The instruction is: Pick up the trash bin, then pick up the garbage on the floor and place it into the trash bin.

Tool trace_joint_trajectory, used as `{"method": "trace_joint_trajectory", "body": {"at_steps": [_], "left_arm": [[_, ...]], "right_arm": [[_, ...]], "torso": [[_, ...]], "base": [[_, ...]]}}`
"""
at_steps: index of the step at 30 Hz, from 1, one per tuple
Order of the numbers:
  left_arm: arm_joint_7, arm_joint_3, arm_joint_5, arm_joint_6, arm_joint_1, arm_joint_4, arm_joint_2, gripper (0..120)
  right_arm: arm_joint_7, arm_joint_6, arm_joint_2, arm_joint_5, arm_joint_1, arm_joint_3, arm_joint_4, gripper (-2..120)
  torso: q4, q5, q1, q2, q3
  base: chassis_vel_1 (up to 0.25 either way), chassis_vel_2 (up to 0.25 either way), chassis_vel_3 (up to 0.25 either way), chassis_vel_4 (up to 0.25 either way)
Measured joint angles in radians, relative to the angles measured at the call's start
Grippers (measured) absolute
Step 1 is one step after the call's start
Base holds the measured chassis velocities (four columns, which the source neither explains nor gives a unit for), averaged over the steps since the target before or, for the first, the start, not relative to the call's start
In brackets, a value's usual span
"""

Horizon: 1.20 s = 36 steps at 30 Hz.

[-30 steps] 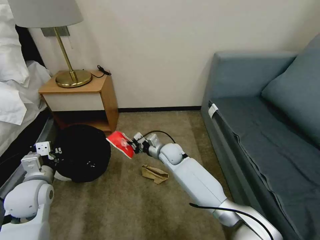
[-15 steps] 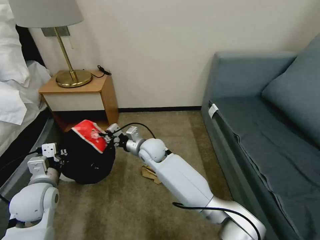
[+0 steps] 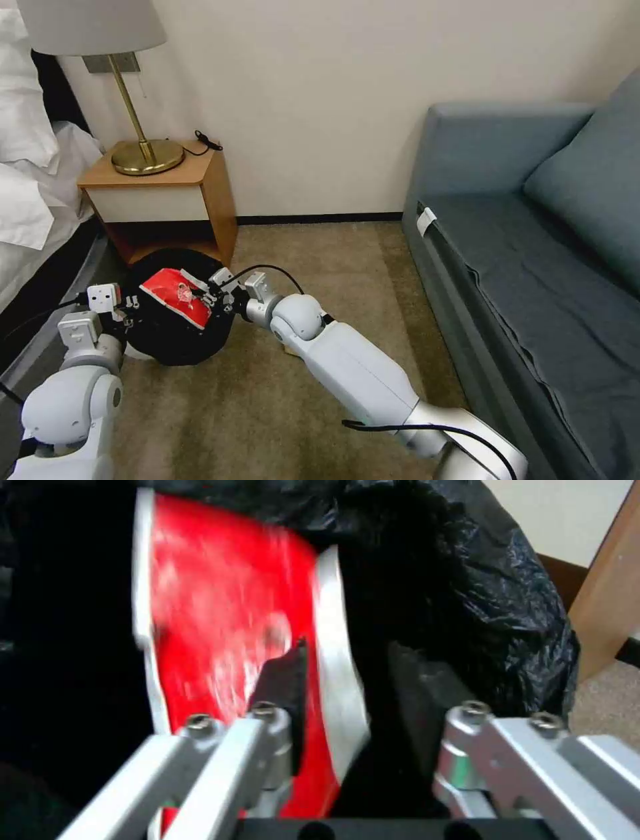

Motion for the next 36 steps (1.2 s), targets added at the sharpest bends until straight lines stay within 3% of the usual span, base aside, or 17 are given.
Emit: {"method": "trace_joint_trajectory", "body": {"at_steps": [16,25,36], "left_arm": [[-0.002,0.003,0.009,-0.004,-0.015,0.045,-0.004,5],[-0.003,-0.029,-0.019,-0.008,-0.031,0.073,0.025,5],[-0.031,-0.047,-0.053,-0.017,-0.045,0.098,0.042,5]], "right_arm": [[0.006,0.003,-0.029,-0.060,-0.007,0.033,-0.012,95],[-0.019,-0.031,-0.159,-0.192,-0.005,0.044,-0.053,100],[-0.096,-0.048,-0.221,-0.401,-0.076,0.051,-0.097,100]], "torso": [[0.0001,0.0002,0.000,0.000,0.000],[-0.0001,0.0003,0.000,0.000,0.000],[0.0000,0.0002,0.000,0.000,0.000]], "base": [[0.000,0.000,0.000,0.000],[0.000,0.000,0.000,0.000],[0.000,0.000,0.000,0.000]]}}
